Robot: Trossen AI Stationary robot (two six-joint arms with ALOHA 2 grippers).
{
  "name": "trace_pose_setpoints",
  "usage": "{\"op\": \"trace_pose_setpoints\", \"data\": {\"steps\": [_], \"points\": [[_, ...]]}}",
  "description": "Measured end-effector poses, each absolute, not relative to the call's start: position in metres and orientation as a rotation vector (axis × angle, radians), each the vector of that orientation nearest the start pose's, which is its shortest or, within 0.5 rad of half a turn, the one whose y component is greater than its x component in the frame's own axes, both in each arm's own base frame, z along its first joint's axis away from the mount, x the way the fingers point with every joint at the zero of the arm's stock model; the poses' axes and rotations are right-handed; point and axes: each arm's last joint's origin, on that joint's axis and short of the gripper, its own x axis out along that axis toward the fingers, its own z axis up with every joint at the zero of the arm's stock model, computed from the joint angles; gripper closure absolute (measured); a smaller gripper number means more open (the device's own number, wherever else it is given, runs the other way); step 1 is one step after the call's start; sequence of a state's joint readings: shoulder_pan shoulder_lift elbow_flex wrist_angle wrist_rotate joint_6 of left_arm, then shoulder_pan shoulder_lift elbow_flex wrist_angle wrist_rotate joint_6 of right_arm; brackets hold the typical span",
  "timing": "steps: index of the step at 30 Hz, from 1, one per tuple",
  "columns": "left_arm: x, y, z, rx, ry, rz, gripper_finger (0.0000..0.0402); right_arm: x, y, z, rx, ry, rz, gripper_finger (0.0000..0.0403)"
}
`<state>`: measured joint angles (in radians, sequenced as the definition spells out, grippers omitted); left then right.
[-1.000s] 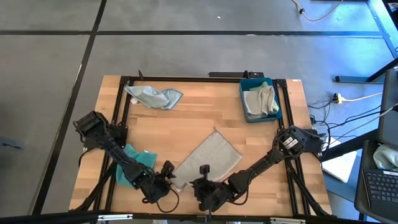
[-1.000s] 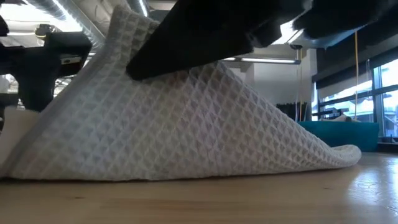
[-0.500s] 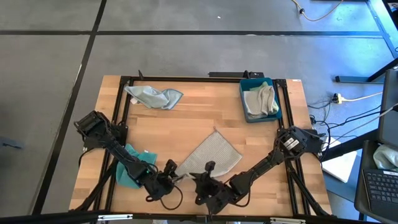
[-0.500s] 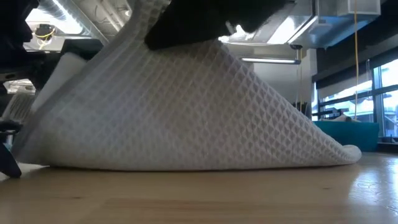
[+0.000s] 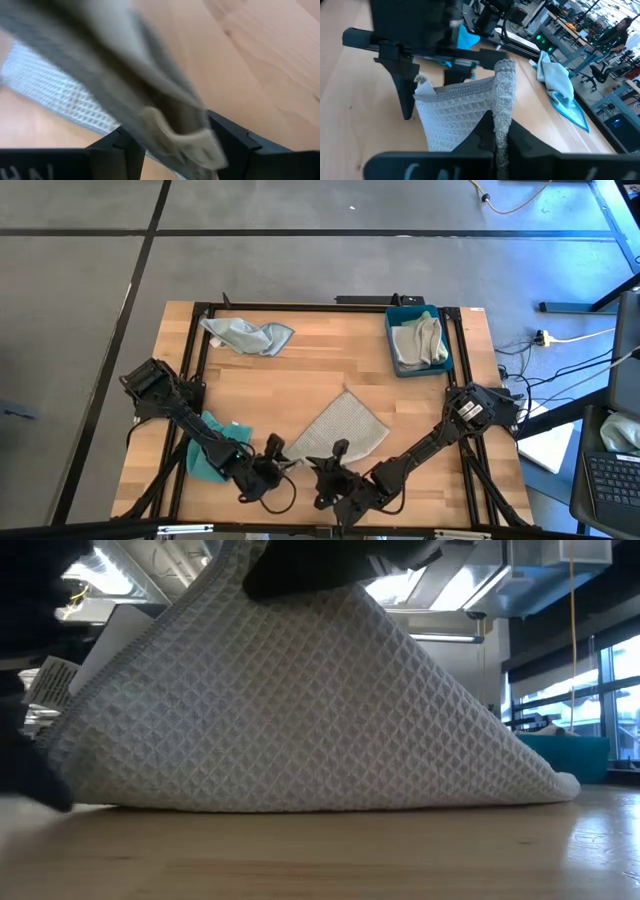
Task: Fold microfiber towels
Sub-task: Fold the grey microfiber cloth
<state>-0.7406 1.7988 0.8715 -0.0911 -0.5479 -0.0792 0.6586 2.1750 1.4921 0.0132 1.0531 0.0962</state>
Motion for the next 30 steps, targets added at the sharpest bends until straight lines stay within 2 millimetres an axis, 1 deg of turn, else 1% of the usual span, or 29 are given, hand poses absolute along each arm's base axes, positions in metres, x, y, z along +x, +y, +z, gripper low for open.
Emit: {"op": "trace_pose_setpoints", "data": {"steps": [3, 6, 9, 12, 14, 18, 21, 25, 28, 30], "points": [[0.249, -0.207, 0.122, 0.5, 0.808, -0.108, 0.0228, 0.381, 0.263, 0.162, -0.415, 0.423, -0.4, 0.0391], [0.249, -0.207, 0.122, 0.497, 0.809, -0.109, 0.0255, 0.381, 0.263, 0.161, -0.419, 0.426, -0.4, 0.0384], [0.247, -0.209, 0.122, 0.502, 0.811, -0.115, 0.0305, 0.38, 0.263, 0.161, -0.423, 0.424, -0.41, 0.0388], [0.245, -0.211, 0.122, 0.511, 0.815, -0.124, 0.0368, 0.38, 0.262, 0.161, -0.435, 0.43, -0.416, 0.0396], [0.243, -0.212, 0.122, 0.515, 0.813, -0.13, 0.0392, 0.379, 0.263, 0.16, -0.438, 0.433, -0.414, 0.0396], [0.242, -0.215, 0.125, 0.524, 0.804, -0.126, 0.0398, 0.373, 0.269, 0.16, -0.456, 0.422, -0.429, 0.0386], [0.247, -0.218, 0.133, 0.551, 0.807, -0.123, 0.04, 0.365, 0.275, 0.163, -0.471, 0.422, -0.431, 0.0387], [0.26, -0.224, 0.15, 0.59, 0.771, -0.137, 0.0401, 0.348, 0.283, 0.172, -0.369, 0.433, -0.412, 0.0395], [0.271, -0.224, 0.162, 0.61, 0.74, -0.14, 0.0401, 0.333, 0.288, 0.169, -0.266, 0.489, -0.378, 0.0395], [0.278, -0.221, 0.166, 0.623, 0.732, -0.138, 0.0401, 0.324, 0.293, 0.165, -0.217, 0.527, -0.36, 0.0391]]}}
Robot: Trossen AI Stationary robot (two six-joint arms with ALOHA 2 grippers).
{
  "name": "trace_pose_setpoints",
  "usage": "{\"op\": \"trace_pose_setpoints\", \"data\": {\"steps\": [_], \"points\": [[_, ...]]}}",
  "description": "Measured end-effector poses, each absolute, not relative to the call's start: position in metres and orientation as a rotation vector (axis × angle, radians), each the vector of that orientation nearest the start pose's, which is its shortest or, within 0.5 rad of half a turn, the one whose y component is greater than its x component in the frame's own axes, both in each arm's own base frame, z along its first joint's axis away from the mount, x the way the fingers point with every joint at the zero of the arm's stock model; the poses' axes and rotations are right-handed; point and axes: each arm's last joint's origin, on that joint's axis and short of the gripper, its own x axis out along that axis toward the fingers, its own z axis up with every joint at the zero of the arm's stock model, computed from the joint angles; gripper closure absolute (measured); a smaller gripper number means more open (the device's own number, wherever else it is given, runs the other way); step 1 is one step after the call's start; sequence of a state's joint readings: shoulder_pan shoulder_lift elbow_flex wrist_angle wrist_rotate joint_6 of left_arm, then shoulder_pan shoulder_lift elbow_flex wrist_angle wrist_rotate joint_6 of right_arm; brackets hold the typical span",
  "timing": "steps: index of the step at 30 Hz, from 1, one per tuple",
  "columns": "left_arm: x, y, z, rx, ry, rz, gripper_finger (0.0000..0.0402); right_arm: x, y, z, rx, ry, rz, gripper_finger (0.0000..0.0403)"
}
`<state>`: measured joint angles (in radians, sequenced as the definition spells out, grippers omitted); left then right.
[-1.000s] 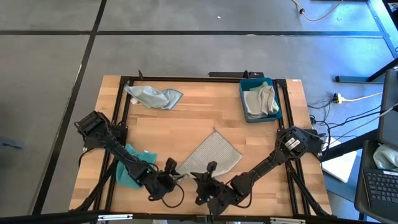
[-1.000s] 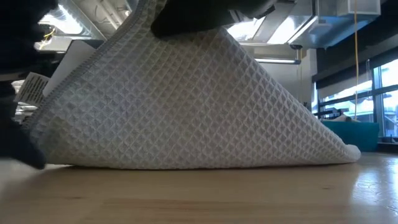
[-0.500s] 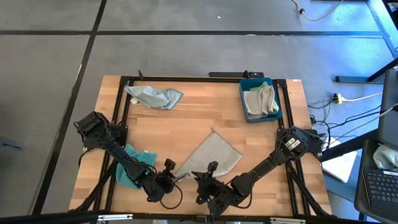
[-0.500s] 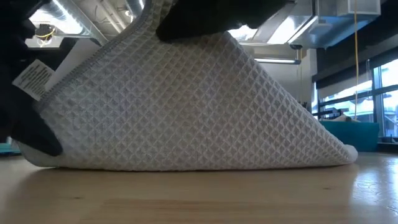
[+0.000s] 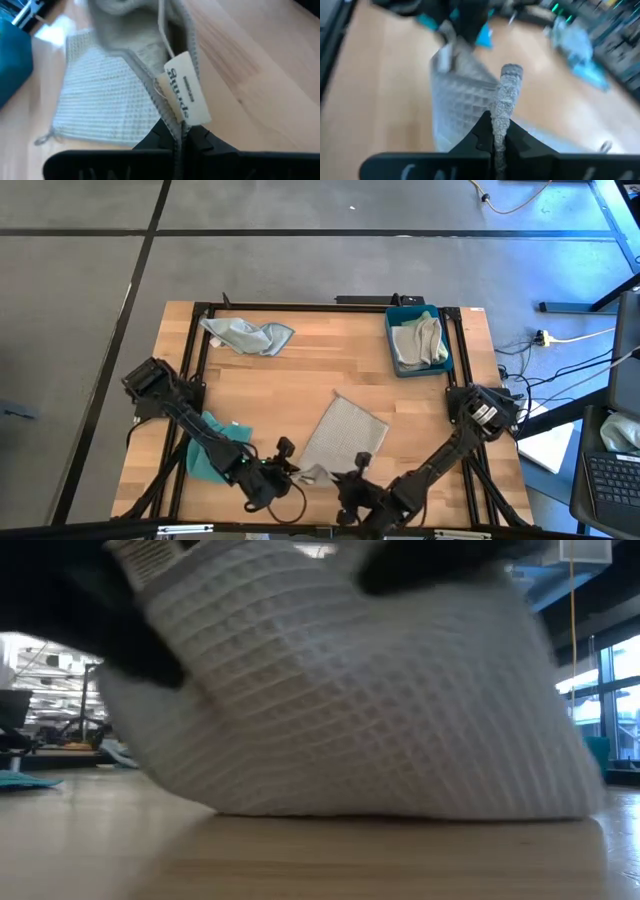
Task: Fold microfiber towels
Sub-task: Fold the grey microfiber cloth
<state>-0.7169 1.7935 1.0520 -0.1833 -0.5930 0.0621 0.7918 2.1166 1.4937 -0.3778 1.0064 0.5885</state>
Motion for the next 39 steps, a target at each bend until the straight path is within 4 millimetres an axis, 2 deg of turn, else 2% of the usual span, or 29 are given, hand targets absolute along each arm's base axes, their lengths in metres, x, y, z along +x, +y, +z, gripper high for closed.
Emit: {"op": "trace_pose_setpoints", "data": {"steps": [8, 13, 18, 25, 32, 36, 39], "points": [[0.307, -0.192, 0.174, 0.623, 0.752, -0.156, 0.0401, 0.287, 0.303, 0.16, -0.12, 0.602, -0.394, 0.0394], [0.323, -0.17, 0.175, 0.616, 0.75, -0.182, 0.0401, 0.271, 0.298, 0.162, -0.102, 0.615, -0.47, 0.0392], [0.342, -0.144, 0.18, 0.648, 0.699, -0.189, 0.0401, 0.261, 0.284, 0.161, -0.147, 0.674, -0.566, 0.039], [0.36, -0.098, 0.181, 0.661, 0.705, -0.19, 0.0401, 0.26, 0.256, 0.161, -0.253, 0.76, -0.7, 0.039], [0.37, -0.067, 0.182, 0.617, 0.68, -0.253, 0.0401, 0.26, 0.231, 0.142, -0.27, 0.83, -0.784, 0.0389], [0.375, -0.056, 0.173, 0.627, 0.686, -0.265, 0.0401, 0.257, 0.218, 0.132, -0.273, 0.829, -0.832, 0.0389], [0.379, -0.05, 0.159, 0.646, 0.719, -0.269, 0.0401, 0.257, 0.211, 0.126, -0.279, 0.849, -0.853, 0.0389]]}}
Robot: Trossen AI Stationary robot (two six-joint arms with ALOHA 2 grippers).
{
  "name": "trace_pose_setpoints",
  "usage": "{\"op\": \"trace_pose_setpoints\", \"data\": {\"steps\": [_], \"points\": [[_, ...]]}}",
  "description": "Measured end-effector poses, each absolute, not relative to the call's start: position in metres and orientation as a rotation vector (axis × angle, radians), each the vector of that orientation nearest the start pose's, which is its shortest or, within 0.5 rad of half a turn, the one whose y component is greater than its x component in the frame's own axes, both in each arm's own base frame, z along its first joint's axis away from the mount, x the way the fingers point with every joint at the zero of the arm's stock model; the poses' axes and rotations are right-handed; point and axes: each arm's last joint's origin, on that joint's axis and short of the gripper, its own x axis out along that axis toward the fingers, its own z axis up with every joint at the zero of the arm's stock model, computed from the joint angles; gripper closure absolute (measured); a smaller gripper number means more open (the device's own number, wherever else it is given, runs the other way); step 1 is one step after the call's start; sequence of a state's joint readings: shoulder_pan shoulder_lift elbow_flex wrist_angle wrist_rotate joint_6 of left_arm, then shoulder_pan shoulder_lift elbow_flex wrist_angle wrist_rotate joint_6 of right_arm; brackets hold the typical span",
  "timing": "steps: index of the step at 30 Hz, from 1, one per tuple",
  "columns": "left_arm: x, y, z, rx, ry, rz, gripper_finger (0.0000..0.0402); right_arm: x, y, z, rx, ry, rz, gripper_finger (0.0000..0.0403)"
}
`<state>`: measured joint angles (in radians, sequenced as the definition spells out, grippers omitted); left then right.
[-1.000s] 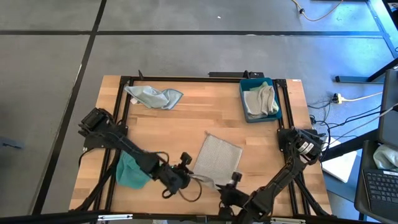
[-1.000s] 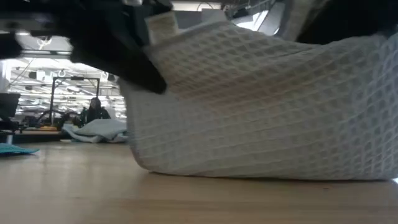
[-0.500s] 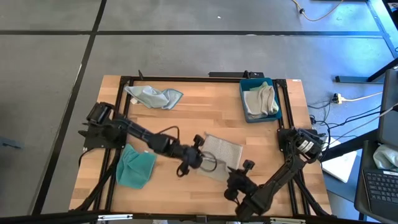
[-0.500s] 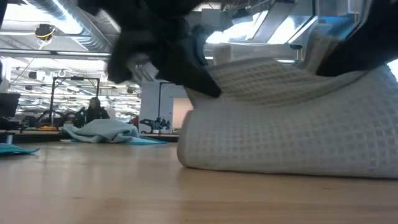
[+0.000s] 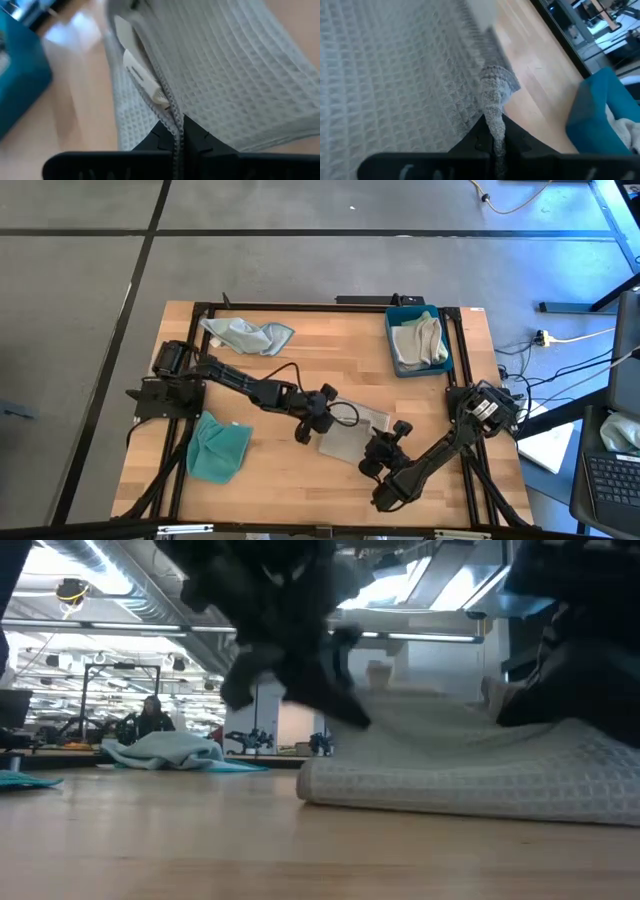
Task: Fold microfiber towels
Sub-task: Fold the grey microfiber cloth, then put the grey microfiber cloth into the blue bin
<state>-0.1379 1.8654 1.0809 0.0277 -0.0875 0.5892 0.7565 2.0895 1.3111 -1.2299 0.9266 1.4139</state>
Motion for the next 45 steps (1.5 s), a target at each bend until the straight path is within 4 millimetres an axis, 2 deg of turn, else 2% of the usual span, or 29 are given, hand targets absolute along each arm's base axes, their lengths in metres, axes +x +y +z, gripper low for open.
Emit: {"op": "trace_pose_setpoints", "data": {"steps": [9, 13, 22, 25, 29, 33, 36, 40, 45], "points": [[0.394, -0.04, 0.122, 0.67, 0.731, -0.221, 0.0402, 0.251, 0.199, 0.101, -0.202, 0.885, -0.857, 0.0389], [0.395, -0.037, 0.119, 0.676, 0.733, -0.2, 0.0402, 0.246, 0.195, 0.092, -0.185, 0.877, -0.855, 0.0389], [0.396, -0.03, 0.118, 0.671, 0.747, -0.156, 0.0399, 0.247, 0.19, 0.09, -0.203, 0.866, -0.869, 0.0384], [0.395, -0.03, 0.117, 0.673, 0.76, -0.153, 0.0382, 0.246, 0.19, 0.09, -0.2, 0.871, -0.872, 0.0363], [0.395, -0.032, 0.117, 0.68, 0.761, -0.142, 0.034, 0.248, 0.192, 0.093, -0.204, 0.88, -0.868, 0.0313], [0.395, -0.029, 0.118, 0.678, 0.781, -0.034, 0.0299, 0.248, 0.192, 0.099, -0.199, 0.887, -0.907, 0.0259], [0.394, -0.026, 0.119, 0.703, 0.801, 0.064, 0.0284, 0.246, 0.191, 0.105, -0.192, 0.908, -0.951, 0.0231], [0.393, -0.032, 0.119, 0.726, 0.807, 0.09, 0.0284, 0.248, 0.194, 0.111, -0.171, 0.945, -0.968, 0.0218], [0.388, -0.047, 0.127, 0.768, 0.812, 0.105, 0.0284, 0.247, 0.203, 0.125, -0.163, 1.014, -0.986, 0.0226]]}}
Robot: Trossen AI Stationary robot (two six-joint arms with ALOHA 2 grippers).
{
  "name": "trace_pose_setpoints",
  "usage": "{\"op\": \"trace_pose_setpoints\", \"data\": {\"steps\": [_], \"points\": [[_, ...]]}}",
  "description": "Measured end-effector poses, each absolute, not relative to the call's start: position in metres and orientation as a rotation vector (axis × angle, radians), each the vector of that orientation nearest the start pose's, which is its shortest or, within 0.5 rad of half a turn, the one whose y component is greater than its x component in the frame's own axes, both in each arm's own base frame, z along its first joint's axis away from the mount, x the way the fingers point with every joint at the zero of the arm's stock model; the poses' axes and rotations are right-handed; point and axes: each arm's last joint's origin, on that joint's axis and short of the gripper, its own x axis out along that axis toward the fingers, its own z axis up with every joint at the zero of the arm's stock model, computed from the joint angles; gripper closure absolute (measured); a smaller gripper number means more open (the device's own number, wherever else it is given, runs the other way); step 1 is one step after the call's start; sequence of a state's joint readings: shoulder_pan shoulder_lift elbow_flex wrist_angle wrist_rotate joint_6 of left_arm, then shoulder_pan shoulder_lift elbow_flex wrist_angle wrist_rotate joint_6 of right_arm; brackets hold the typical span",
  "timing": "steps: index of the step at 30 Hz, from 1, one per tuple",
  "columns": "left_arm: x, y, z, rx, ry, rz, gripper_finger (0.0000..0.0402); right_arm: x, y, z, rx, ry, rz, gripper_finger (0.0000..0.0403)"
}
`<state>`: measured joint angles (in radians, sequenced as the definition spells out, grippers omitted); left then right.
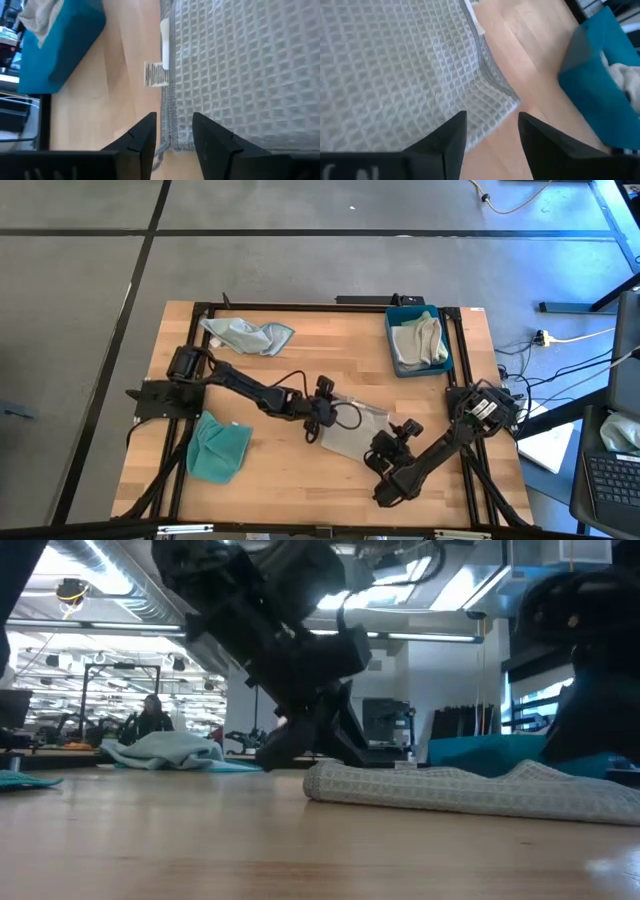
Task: Fold microfiber towels
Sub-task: Put the grey microfiber cloth into the blue bin
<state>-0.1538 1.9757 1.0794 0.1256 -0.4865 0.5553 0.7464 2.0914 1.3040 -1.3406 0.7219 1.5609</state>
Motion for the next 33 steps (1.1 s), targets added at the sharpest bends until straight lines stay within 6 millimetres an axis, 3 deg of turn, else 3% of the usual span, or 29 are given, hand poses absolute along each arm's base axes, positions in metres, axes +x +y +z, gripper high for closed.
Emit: {"op": "trace_pose_setpoints", "data": {"steps": [5, 8, 14, 20, 25, 33], "points": [[0.381, -0.068, 0.14, 0.773, 0.787, 0.072, 0.0284, 0.241, 0.219, 0.151, -0.184, 0.954, -1.021, 0.0245], [0.377, -0.087, 0.144, 0.72, 0.743, -0.044, 0.0284, 0.241, 0.231, 0.159, -0.171, 0.847, -0.968, 0.0253], [0.367, -0.117, 0.142, 0.669, 0.741, -0.117, 0.0285, 0.249, 0.25, 0.152, -0.008, 0.835, -0.843, 0.0255], [0.358, -0.136, 0.141, 0.728, 0.753, -0.082, 0.0285, 0.263, 0.276, 0.145, -0.125, 0.965, -0.48, 0.0245], [0.356, -0.139, 0.14, 0.763, 0.765, -0.087, 0.0285, 0.27, 0.268, 0.144, -0.222, 0.973, -0.458, 0.0201], [0.355, -0.14, 0.138, 0.726, 0.776, -0.133, 0.0285, 0.281, 0.249, 0.12, -0.232, 1.073, -0.37, 0.0139]]}}
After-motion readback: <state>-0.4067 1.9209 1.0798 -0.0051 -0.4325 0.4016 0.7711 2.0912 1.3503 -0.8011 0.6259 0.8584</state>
